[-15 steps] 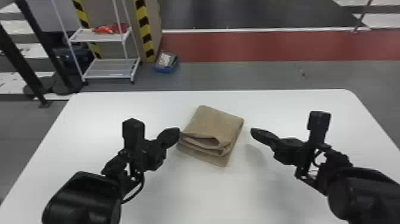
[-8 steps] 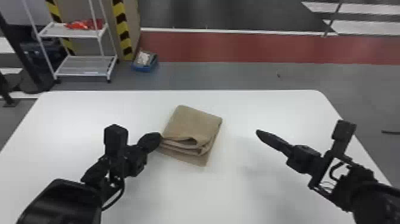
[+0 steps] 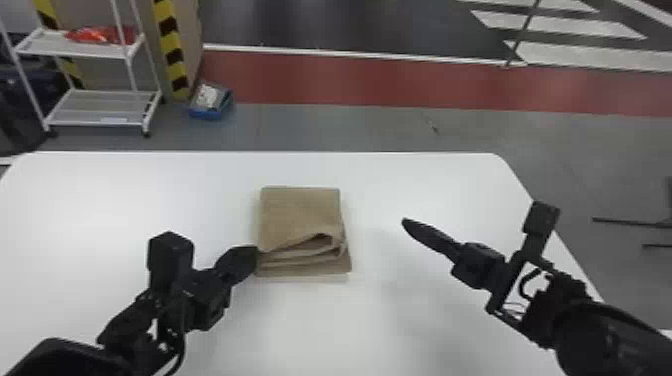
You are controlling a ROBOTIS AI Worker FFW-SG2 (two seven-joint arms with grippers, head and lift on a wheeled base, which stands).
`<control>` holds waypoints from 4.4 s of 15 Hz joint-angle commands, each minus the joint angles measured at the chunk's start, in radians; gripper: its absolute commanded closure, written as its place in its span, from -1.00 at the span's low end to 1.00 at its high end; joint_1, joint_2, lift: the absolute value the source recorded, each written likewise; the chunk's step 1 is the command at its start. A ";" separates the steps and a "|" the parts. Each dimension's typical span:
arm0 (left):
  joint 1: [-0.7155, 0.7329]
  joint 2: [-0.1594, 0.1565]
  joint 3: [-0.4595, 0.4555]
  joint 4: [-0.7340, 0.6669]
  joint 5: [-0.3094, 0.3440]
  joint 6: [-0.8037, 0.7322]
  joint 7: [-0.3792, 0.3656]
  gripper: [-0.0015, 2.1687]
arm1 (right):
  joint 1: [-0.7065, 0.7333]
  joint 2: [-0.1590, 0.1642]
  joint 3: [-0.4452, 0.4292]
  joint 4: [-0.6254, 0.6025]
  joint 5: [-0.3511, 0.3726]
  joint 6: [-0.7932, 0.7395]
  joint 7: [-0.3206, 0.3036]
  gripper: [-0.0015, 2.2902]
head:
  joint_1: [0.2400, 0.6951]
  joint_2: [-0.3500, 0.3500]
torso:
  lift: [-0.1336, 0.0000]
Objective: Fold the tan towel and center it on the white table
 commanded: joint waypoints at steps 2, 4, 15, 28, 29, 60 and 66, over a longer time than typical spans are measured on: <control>0.058 0.002 0.043 -0.080 0.011 -0.001 0.012 0.60 | -0.014 0.007 0.047 0.000 -0.002 -0.003 -0.017 0.47 | 1.00 -0.39 | -0.68; 0.079 0.000 0.092 -0.118 0.022 -0.029 0.014 0.60 | -0.045 0.009 0.117 0.000 0.015 -0.049 -0.035 0.47 | 1.00 -0.31 | -0.68; 0.066 0.005 0.190 -0.130 0.088 -0.050 0.003 0.60 | -0.060 0.047 0.340 0.089 0.207 -0.144 -0.064 0.47 | 1.00 0.33 | -0.68; 0.056 0.000 0.153 -0.135 0.088 -0.044 0.014 0.60 | 0.032 0.035 0.238 -0.023 0.173 -0.135 -0.011 0.24 | 1.00 0.16 | -0.68; 0.056 0.000 0.155 -0.138 0.088 -0.047 0.018 0.60 | 0.050 0.033 0.229 -0.068 0.161 -0.138 -0.011 -0.18 | 1.00 0.16 | -0.68; 0.297 -0.094 0.216 -0.256 0.031 -0.378 0.314 -0.97 | 0.523 0.166 -0.004 -0.425 0.161 -0.632 -0.247 -0.94 | 1.00 -0.14 | -0.68; 0.319 -0.100 0.235 -0.302 0.054 -0.351 0.324 -0.97 | 0.528 0.166 -0.004 -0.428 0.159 -0.635 -0.247 -0.94 | 1.00 -0.12 | -0.68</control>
